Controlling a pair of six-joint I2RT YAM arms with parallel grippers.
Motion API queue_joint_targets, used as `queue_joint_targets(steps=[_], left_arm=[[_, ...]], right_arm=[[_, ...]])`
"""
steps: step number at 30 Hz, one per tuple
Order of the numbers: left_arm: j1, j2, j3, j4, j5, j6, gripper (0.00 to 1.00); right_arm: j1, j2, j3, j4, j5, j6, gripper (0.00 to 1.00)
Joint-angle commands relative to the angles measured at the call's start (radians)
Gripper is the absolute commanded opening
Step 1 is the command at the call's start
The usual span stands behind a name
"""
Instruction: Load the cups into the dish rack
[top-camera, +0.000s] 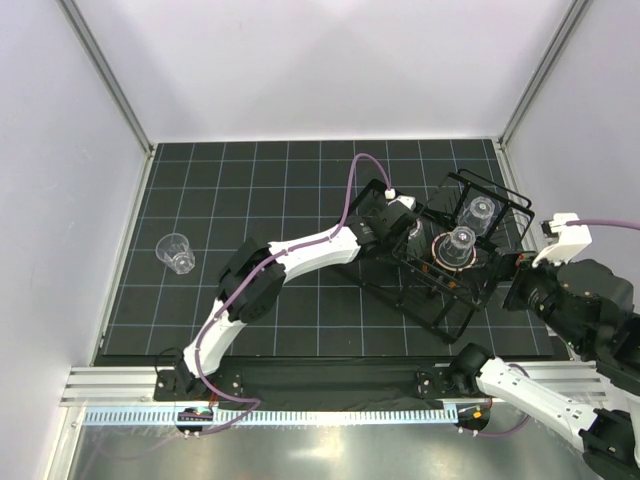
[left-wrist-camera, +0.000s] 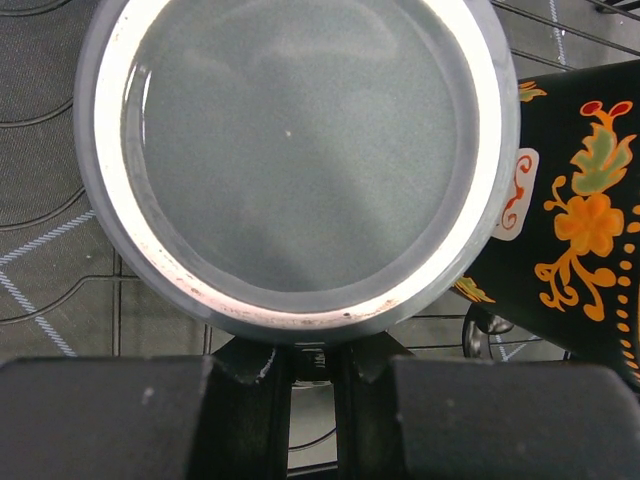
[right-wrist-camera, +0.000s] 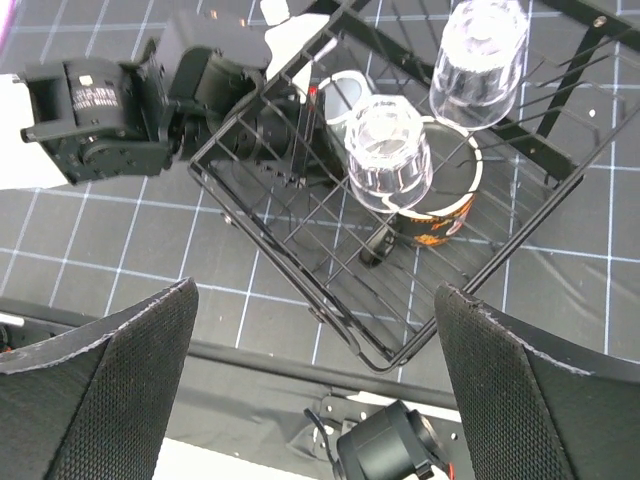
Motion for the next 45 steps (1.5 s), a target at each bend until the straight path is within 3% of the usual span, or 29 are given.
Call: queue_joint_targets(steps=[1, 12, 16, 24, 31, 33, 34, 45], left_arm=[[-0.004, 0.004, 0.039, -0.030, -0.015, 0.004, 0.00], [0.002, 0.018, 0.045, -0.088, -0.058, 0.015, 0.04], [0.002, 0.018, 0.054, -0.132, -0.098, 0.018, 0.04], [0.002, 0.028, 0.059, -0.163, -0.127, 0.023, 0.04], [0.002, 0.038, 0.054, -0.160, -0.117, 0.018, 0.16], [0.005, 0.035, 0.046, -0.154, -0.112, 0.017, 0.12], [0.005, 0.024, 0.037, -0.148, -0.114, 0.017, 0.00], [0.013, -0.059, -0.073, -0.065, -0.155, 0.020, 0.00]], right_arm=[[0.005, -0.001, 0.053, 0.008, 0.046, 0.001, 1.00], [0.003, -0.015, 0.118, 0.043, 0.129, 0.073, 1.00], [0.003, -0.004, 0.109, 0.051, 0.069, -0.026, 1.00], [0.003, -0.081, 0.039, 0.106, 0.020, -0.075, 1.00], [0.005, -0.047, 0.046, 0.078, 0.007, -0.077, 1.00], [0.003, -0.054, 0.046, 0.086, 0.001, -0.081, 1.00], [0.003, -0.056, 0.049, 0.090, 0.003, -0.081, 1.00], [0.003, -0.057, 0.043, 0.100, 0.000, -0.092, 1.00]])
